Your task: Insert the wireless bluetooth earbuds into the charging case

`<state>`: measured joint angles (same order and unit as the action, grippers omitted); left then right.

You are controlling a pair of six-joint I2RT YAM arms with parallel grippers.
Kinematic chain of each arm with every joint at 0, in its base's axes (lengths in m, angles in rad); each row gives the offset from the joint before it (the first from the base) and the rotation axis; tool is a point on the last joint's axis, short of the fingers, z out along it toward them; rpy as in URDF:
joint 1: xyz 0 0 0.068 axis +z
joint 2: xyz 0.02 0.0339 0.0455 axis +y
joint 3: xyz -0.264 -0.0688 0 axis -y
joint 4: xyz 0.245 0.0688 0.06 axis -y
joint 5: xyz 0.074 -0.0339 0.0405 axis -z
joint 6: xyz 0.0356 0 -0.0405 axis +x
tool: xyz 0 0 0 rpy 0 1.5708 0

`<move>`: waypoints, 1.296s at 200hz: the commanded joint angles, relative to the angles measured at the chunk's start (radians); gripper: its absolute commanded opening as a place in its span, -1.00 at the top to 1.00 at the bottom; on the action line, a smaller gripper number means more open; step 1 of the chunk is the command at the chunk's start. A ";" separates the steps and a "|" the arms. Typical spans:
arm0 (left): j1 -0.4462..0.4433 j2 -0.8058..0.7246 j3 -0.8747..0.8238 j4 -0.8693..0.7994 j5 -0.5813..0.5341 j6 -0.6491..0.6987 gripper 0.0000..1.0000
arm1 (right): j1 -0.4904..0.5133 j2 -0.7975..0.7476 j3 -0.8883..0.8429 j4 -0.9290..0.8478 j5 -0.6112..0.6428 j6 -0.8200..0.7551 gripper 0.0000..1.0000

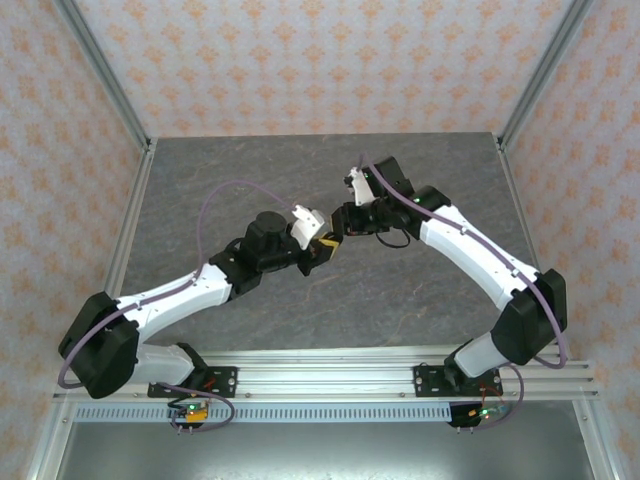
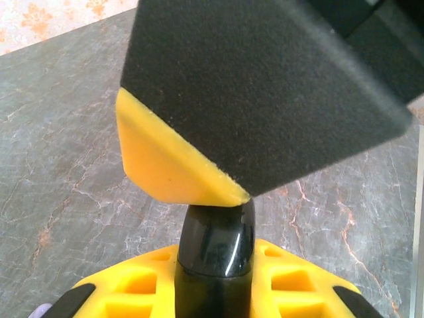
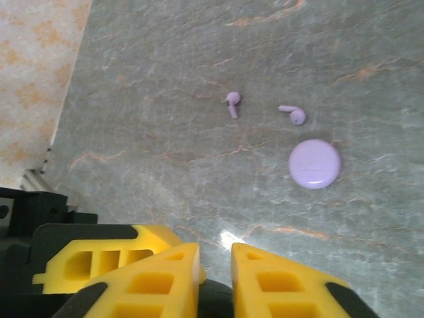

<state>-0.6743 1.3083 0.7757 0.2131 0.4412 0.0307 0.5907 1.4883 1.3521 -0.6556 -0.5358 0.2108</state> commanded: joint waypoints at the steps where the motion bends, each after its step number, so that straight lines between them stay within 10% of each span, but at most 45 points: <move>1: 0.017 0.022 0.059 0.022 -0.101 -0.080 0.57 | 0.008 -0.064 -0.015 -0.051 0.224 0.038 0.38; 76: 0.148 0.253 0.307 -0.254 -0.095 -0.374 0.56 | -0.126 -0.219 -0.164 0.003 0.432 0.150 0.30; 259: 0.245 0.942 1.046 -0.557 -0.017 -0.452 0.53 | -0.149 -0.430 -0.458 0.074 0.424 0.121 0.29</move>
<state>-0.4454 2.2017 1.7287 -0.2749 0.3920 -0.4213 0.4423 1.0710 0.9112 -0.6003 -0.1081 0.3294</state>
